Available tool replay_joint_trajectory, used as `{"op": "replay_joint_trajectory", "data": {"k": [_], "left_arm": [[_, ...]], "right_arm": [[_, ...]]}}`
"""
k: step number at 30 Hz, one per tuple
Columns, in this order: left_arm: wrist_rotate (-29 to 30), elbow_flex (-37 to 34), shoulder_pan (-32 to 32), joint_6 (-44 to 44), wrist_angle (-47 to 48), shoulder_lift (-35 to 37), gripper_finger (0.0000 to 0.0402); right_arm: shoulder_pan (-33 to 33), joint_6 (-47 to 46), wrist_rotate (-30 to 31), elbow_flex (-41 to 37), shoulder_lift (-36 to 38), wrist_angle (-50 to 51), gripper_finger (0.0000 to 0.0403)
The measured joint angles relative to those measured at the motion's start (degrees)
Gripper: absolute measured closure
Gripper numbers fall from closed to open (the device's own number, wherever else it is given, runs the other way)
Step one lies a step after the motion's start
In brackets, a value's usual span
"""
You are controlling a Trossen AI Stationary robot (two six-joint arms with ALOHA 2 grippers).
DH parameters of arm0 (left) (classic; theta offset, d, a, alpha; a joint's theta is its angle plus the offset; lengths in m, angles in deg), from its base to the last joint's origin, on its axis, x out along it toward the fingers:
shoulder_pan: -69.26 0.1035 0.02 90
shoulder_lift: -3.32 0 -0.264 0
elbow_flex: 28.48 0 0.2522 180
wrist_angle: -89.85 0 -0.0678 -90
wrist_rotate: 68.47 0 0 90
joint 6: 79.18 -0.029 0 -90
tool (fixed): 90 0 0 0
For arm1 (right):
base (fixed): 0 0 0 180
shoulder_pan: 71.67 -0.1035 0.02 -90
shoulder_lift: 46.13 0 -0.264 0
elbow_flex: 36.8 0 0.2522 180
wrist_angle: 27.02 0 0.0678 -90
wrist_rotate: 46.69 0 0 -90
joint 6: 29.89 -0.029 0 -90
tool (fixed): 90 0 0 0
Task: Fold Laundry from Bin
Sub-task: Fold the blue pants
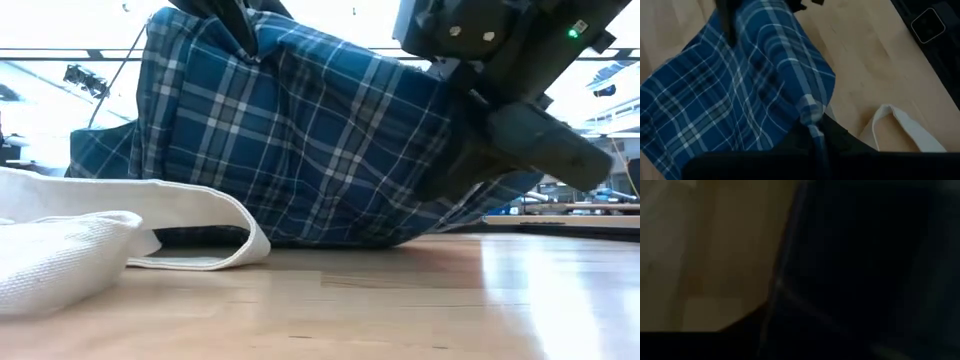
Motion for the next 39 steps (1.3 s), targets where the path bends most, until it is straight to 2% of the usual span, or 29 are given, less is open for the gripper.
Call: {"op": "replay_joint_trajectory", "data": {"k": [5, 7, 12, 14, 17, 20, 24, 28, 32, 36, 39], "left_arm": [[-3.24, -0.02, -0.74, -0.04, -0.03, -0.41, 0.0392], [-3.55, -0.02, -0.87, -0.16, -0.60, -1.52, 0.0392], [-6.19, -0.02, -0.95, -2.99, -4.89, -6.60, 0.0392], [-8.62, -0.04, -1.05, -4.35, -8.16, -8.72, 0.0392], [-14.04, -0.04, -1.41, -4.95, -13.49, -11.63, 0.0392], [-16.67, 0.02, -2.78, -5.27, -16.32, -14.64, 0.0392], [-17.13, 0.02, -4.09, -5.77, -17.34, -17.88, 0.0392], [-16.76, 0.02, -4.75, -5.75, -17.55, -19.37, 0.0392], [-16.39, 0.04, -4.97, -5.75, -17.02, -18.92, 0.0392], [-16.17, 0.02, -4.43, -5.70, -15.13, -14.84, 0.0392], [-16.53, -0.02, -4.30, -5.44, -13.51, -11.08, 0.0392]], "right_arm": [[0.23, 0.21, -5.54, 0.02, 0.91, 5.49, 0.0357], [-0.07, 0.21, -9.39, 0.07, 2.55, 7.02, 0.0385], [-1.53, 0.18, -19.08, 0.00, 7.31, 8.42, 0.0363], [-2.20, -0.39, -22.02, 0.00, 8.99, 9.84, 0.0365], [-3.17, -3.30, -29.52, 0.00, 10.55, 10.40, 0.0384], [-4.03, -7.72, -37.29, 0.00, 10.67, 7.12, 0.0390], [-5.51, -8.91, -43.77, 0.02, 7.68, 0.27, 0.0378], [-6.86, -6.78, -46.52, 0.04, 3.66, 0.01, 0.0369], [-6.90, -6.03, -48.76, 0.13, 1.70, -0.34, 0.0377], [-6.17, -6.87, -50.40, 0.26, 4.19, -0.01, 0.0384], [-6.11, -8.24, -49.06, 1.31, 7.69, 0.68, 0.0381]]}}
